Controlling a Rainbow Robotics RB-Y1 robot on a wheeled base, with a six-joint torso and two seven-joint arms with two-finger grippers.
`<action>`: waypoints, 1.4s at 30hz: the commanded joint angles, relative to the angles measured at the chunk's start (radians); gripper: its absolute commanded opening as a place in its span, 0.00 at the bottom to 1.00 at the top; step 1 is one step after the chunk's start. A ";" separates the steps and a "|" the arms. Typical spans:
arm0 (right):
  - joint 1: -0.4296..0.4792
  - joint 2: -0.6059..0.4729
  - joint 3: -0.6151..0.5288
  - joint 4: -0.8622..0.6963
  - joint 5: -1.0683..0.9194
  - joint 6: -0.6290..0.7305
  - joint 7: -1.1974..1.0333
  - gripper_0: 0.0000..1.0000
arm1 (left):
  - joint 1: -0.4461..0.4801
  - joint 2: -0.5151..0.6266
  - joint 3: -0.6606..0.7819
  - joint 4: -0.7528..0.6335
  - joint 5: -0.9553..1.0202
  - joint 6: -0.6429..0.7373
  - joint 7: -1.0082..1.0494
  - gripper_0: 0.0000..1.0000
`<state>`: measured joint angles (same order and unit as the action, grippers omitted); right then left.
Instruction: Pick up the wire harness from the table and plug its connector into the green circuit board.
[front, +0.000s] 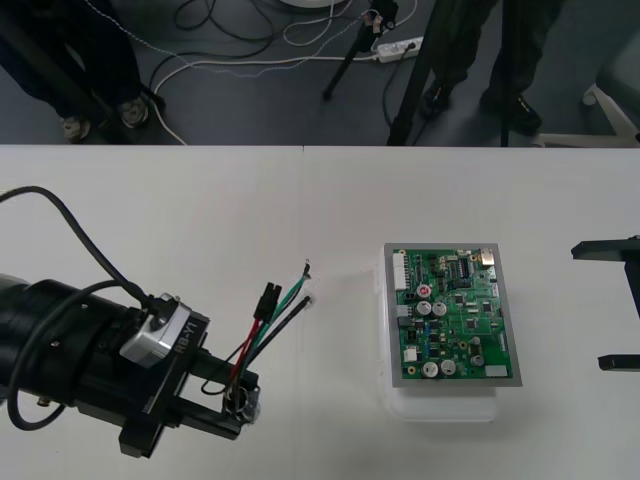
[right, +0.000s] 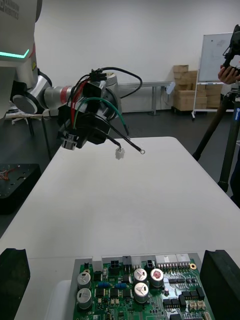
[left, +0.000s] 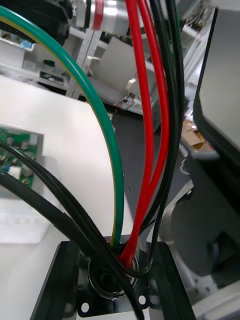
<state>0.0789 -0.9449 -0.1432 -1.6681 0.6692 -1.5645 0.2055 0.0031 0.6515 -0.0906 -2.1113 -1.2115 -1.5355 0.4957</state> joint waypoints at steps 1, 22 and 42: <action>0.009 -0.038 0.007 -0.022 -0.014 -0.006 -0.038 1.00 | 0.012 -0.073 -0.064 -0.033 -0.002 -0.035 0.181 0.00; -0.021 -0.038 0.024 -0.021 0.003 -0.006 -0.123 1.00 | -0.141 -0.182 -0.135 -0.032 0.116 -0.035 0.603 0.00; -0.203 -0.038 0.186 -0.010 -0.027 -0.006 -0.182 1.00 | -0.267 -0.185 -0.227 0.146 0.305 -0.035 0.658 0.00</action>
<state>-0.0639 -0.9455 0.0033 -1.6677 0.6684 -1.5645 0.0905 -0.2190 0.4901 -0.2727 -1.9863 -0.9332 -1.5380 1.2595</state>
